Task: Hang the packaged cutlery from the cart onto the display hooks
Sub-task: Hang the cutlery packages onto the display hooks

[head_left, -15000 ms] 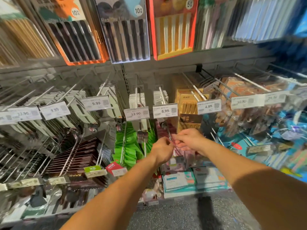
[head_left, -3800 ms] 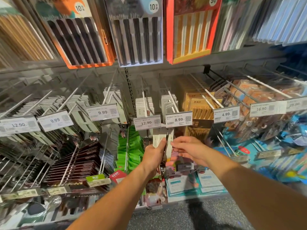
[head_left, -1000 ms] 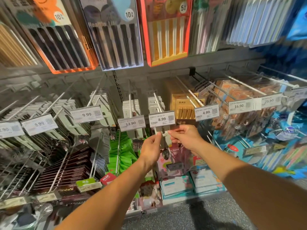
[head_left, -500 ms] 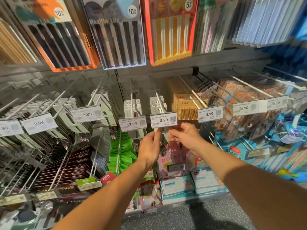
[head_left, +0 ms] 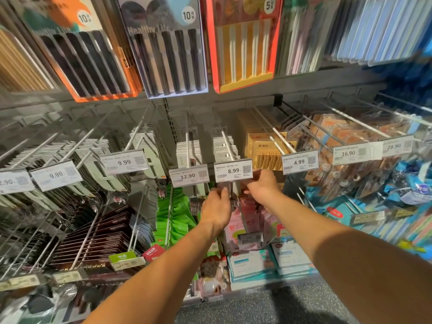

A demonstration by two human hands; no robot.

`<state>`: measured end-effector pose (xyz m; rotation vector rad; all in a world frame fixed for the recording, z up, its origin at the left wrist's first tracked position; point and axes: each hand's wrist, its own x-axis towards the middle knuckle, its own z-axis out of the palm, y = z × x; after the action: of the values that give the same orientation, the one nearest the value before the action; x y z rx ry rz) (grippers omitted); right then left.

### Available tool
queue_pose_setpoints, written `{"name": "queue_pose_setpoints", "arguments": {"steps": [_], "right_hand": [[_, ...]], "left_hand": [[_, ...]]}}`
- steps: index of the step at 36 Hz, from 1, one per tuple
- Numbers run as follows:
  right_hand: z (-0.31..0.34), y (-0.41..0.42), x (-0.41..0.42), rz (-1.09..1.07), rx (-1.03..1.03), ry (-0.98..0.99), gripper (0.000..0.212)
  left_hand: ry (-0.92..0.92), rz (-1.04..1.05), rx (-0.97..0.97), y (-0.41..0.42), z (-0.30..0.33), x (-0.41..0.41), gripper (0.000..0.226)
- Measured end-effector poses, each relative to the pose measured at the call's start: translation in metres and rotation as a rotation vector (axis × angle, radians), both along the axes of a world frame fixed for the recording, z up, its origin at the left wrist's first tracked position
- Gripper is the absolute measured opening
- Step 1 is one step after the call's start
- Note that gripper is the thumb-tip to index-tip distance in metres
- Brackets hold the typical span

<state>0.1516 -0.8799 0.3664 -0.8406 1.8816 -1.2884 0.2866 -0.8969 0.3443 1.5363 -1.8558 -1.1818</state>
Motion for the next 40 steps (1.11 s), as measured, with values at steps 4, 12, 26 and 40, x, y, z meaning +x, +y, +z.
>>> {"name": "queue_pose_setpoints", "arguments": {"steps": [4,12,26,40], "right_hand": [[-0.004,-0.011,0.004,-0.056,-0.016,-0.005,0.012],[-0.018,0.002,0.010,-0.078,0.065,-0.037,0.016],[0.009,0.151,-0.017,-0.072,0.085,-0.102,0.014],[0.026,0.460,-0.088,-0.302,0.164,-0.082,0.026]], "left_hand": [[-0.100,0.037,0.016,-0.001,-0.009,0.002,0.029],[-0.181,-0.177,0.020,0.010,-0.008,0.005,0.017],[-0.191,-0.474,-0.072,0.096,0.011,-0.038,0.018],[0.112,-0.738,0.131,0.357,0.031,-0.138,0.034]]}}
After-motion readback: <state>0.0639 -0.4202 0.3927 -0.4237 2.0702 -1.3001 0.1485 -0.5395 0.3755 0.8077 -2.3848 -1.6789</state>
